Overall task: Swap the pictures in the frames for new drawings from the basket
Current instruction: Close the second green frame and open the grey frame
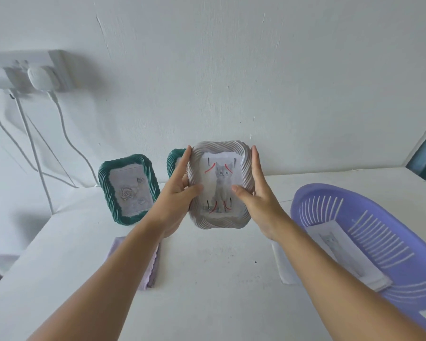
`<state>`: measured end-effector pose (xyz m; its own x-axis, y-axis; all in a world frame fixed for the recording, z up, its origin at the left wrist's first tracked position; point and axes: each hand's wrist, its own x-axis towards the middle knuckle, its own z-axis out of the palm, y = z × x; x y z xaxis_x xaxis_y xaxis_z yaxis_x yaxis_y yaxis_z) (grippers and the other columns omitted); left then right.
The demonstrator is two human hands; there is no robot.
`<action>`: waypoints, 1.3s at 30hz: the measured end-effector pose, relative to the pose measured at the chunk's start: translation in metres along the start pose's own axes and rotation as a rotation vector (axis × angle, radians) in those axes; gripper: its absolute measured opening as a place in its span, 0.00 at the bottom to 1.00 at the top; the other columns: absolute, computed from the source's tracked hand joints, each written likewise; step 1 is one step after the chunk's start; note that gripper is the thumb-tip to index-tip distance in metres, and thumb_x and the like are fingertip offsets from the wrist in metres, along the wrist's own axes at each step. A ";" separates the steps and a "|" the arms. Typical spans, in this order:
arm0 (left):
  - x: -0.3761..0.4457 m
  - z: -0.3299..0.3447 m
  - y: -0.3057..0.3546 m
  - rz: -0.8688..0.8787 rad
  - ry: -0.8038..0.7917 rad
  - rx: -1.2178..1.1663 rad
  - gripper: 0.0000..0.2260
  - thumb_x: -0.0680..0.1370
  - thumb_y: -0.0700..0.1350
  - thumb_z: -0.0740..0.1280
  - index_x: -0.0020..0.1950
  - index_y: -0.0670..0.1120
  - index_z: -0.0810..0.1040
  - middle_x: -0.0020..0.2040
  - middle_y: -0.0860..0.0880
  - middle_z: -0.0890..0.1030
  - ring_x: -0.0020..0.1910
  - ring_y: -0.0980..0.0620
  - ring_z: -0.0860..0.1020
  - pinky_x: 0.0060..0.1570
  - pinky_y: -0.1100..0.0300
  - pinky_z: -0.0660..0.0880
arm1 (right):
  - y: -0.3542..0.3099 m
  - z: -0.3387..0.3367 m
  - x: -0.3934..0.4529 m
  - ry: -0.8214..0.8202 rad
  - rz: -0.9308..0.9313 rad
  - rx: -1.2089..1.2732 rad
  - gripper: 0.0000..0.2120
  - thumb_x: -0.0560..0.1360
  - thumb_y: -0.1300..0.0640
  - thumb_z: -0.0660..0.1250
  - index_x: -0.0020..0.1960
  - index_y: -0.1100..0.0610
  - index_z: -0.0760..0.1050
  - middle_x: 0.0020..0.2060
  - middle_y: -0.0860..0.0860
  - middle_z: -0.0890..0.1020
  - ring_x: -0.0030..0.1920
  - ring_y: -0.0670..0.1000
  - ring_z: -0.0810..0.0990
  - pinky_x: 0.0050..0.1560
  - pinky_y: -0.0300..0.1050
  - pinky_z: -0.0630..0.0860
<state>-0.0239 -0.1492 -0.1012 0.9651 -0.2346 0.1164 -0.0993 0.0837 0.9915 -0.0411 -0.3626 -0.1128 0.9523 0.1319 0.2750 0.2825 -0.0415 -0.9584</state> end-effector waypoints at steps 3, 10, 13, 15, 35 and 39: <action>-0.006 -0.004 0.000 -0.012 0.022 0.015 0.37 0.79 0.35 0.64 0.76 0.71 0.60 0.60 0.41 0.75 0.58 0.41 0.74 0.69 0.29 0.65 | 0.003 0.006 0.000 -0.011 0.014 0.029 0.43 0.82 0.64 0.64 0.76 0.26 0.46 0.79 0.33 0.57 0.78 0.40 0.60 0.78 0.58 0.60; -0.011 -0.011 -0.002 -0.006 0.044 0.175 0.38 0.80 0.38 0.64 0.76 0.74 0.56 0.51 0.43 0.75 0.50 0.45 0.75 0.65 0.37 0.73 | 0.009 0.015 -0.003 -0.004 -0.016 0.038 0.43 0.81 0.65 0.64 0.77 0.27 0.47 0.79 0.35 0.59 0.78 0.43 0.61 0.77 0.60 0.62; -0.017 -0.004 -0.001 -0.026 0.076 0.385 0.38 0.83 0.40 0.64 0.80 0.68 0.46 0.51 0.47 0.72 0.47 0.55 0.73 0.58 0.55 0.76 | 0.009 0.018 -0.007 0.014 -0.038 -0.024 0.43 0.81 0.65 0.64 0.78 0.29 0.46 0.79 0.35 0.58 0.78 0.41 0.61 0.77 0.56 0.63; -0.020 0.000 -0.001 0.022 0.189 0.610 0.39 0.83 0.46 0.65 0.81 0.66 0.42 0.60 0.49 0.69 0.60 0.52 0.70 0.70 0.51 0.68 | 0.006 0.019 -0.011 0.038 -0.070 -0.109 0.43 0.82 0.64 0.64 0.79 0.31 0.44 0.78 0.34 0.58 0.76 0.39 0.64 0.75 0.44 0.67; -0.060 0.026 0.017 0.062 0.572 0.456 0.19 0.81 0.51 0.63 0.72 0.60 0.68 0.39 0.55 0.81 0.33 0.61 0.78 0.38 0.60 0.73 | -0.008 0.056 -0.042 -0.169 -0.216 -0.667 0.45 0.80 0.36 0.61 0.77 0.37 0.27 0.64 0.45 0.80 0.60 0.47 0.81 0.57 0.48 0.78; -0.057 0.000 -0.002 -0.020 0.555 0.203 0.15 0.83 0.44 0.62 0.69 0.51 0.75 0.33 0.53 0.77 0.34 0.53 0.74 0.41 0.54 0.76 | 0.015 0.046 -0.036 -0.062 -0.033 -0.575 0.36 0.81 0.36 0.58 0.80 0.36 0.38 0.68 0.46 0.72 0.70 0.47 0.68 0.68 0.49 0.68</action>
<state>-0.0788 -0.1362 -0.1095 0.9444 0.3119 0.1040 -0.0710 -0.1153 0.9908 -0.0766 -0.3226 -0.1404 0.9383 0.1996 0.2823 0.3456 -0.5653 -0.7490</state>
